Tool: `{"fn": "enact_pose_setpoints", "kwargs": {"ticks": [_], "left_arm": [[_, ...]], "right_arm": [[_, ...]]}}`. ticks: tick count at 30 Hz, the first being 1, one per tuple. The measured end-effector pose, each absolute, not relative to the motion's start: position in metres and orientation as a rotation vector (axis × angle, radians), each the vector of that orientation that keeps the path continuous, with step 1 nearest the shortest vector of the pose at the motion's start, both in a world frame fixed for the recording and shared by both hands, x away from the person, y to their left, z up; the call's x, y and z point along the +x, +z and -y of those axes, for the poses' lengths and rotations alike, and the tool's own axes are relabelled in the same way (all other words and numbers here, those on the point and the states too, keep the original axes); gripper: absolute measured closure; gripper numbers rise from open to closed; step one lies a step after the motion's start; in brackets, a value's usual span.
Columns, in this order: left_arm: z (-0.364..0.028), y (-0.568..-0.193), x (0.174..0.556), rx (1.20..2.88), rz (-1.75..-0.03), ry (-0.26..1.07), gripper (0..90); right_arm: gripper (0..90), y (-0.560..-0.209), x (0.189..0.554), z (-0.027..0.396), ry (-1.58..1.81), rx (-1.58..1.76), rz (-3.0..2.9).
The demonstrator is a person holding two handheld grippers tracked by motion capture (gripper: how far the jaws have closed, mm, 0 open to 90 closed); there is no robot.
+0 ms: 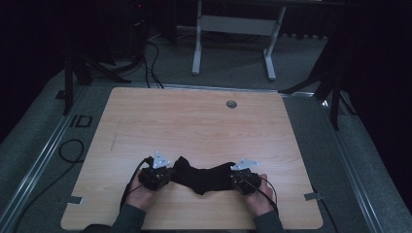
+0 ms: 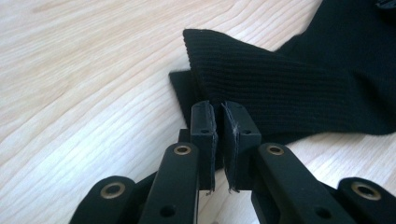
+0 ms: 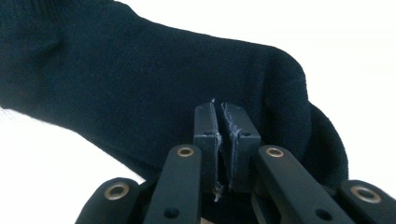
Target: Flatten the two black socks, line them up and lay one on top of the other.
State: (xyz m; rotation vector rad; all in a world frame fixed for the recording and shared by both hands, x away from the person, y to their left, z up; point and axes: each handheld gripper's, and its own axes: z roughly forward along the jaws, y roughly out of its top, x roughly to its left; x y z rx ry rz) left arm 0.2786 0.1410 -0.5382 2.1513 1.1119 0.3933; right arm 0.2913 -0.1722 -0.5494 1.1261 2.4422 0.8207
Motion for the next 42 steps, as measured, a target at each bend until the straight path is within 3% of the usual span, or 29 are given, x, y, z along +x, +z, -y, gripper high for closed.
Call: {"fn": "enact_pose_setpoints", "kwargs": {"ticks": [10, 18, 24, 29, 42], "left_arm": [[-0.141, -0.549, 0.283, 2.213, -1.151, 0.391, 83.6], [-0.139, -0.551, 0.284, 2.22, -1.159, 0.395, 83.7], [-0.138, -0.552, 0.284, 2.222, -1.159, 0.406, 83.7], [-0.138, -0.552, 0.283, 2.224, -1.159, 0.405, 83.6], [-0.136, -0.551, 0.283, 2.231, -1.15, 0.4, 83.6]], "right_arm": [[83.6, -0.549, 0.293, 0.174, 0.841, 1.147, -2.448], [72.5, -0.526, 0.301, 0.195, 0.944, 1.2, -2.298], [66.5, -0.535, 0.32, 0.202, 0.959, 1.319, -2.306], [83.4, -0.541, 0.324, 0.196, 0.888, 1.283, -2.331], [85.2, -0.508, 0.307, 0.201, 0.937, 1.227, -2.305]]}}
